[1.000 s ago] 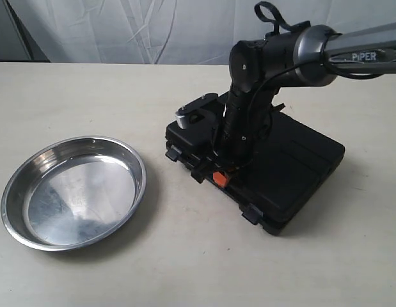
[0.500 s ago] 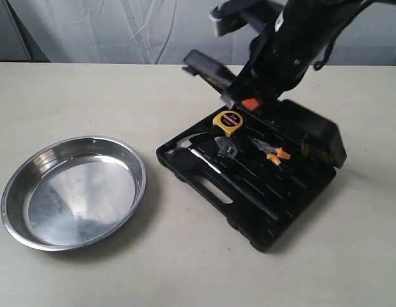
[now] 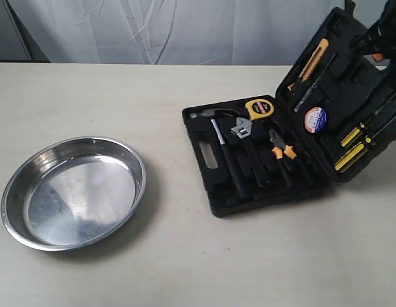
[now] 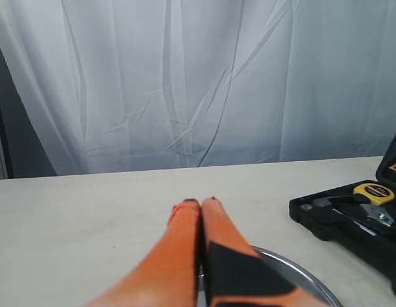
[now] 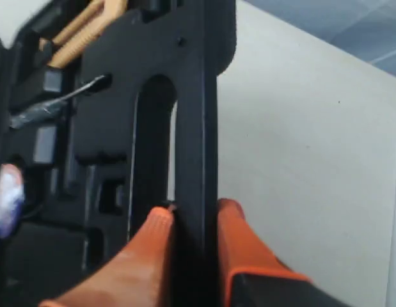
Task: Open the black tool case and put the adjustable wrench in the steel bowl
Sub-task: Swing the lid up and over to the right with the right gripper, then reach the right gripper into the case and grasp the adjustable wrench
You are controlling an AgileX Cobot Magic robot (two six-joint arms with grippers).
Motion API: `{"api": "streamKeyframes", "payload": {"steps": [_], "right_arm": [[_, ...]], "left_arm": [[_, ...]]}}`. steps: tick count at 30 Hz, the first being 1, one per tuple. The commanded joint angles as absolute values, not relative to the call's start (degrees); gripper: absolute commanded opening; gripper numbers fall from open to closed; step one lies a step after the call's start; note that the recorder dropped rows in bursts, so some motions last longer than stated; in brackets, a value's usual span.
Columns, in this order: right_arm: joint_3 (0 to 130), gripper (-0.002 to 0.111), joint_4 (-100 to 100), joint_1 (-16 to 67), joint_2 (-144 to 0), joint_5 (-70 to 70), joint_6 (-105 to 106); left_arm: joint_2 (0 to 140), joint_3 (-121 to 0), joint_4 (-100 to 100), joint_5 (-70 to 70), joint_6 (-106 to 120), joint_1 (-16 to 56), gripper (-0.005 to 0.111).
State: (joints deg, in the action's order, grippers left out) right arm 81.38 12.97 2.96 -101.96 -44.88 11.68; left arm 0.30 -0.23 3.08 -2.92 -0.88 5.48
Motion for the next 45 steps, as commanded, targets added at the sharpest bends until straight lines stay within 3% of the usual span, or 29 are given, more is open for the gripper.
{"api": "streamKeyframes", "payload": {"steps": [1,23,36,38,42,45], "right_arm": [[79.74,-0.001,10.97,3.38,-106.62,-49.07,11.48],[79.74,-0.001,30.37,3.38,-110.94,-47.19,-11.43],[79.74,0.0,28.41,3.38,-111.68,-45.59,-11.56],[79.74,0.006,28.71,3.38,-111.68,-45.34,-11.56],[79.74,0.038,29.23,3.38,-111.68,-44.65,-11.56],[79.74,0.054,29.09,3.38,-111.68,-44.86,-11.67]], "left_arm": [[0.0,0.0,2.93,-2.97,-0.92,5.85,0.0],[0.0,0.0,2.64,-2.97,-0.92,5.85,0.0],[0.0,0.0,2.64,-2.97,-0.92,5.85,0.0],[0.0,0.0,2.64,-2.97,-0.92,5.85,0.0],[0.0,0.0,2.64,-2.97,-0.92,5.85,0.0],[0.0,0.0,2.64,-2.97,-0.92,5.85,0.0]]}}
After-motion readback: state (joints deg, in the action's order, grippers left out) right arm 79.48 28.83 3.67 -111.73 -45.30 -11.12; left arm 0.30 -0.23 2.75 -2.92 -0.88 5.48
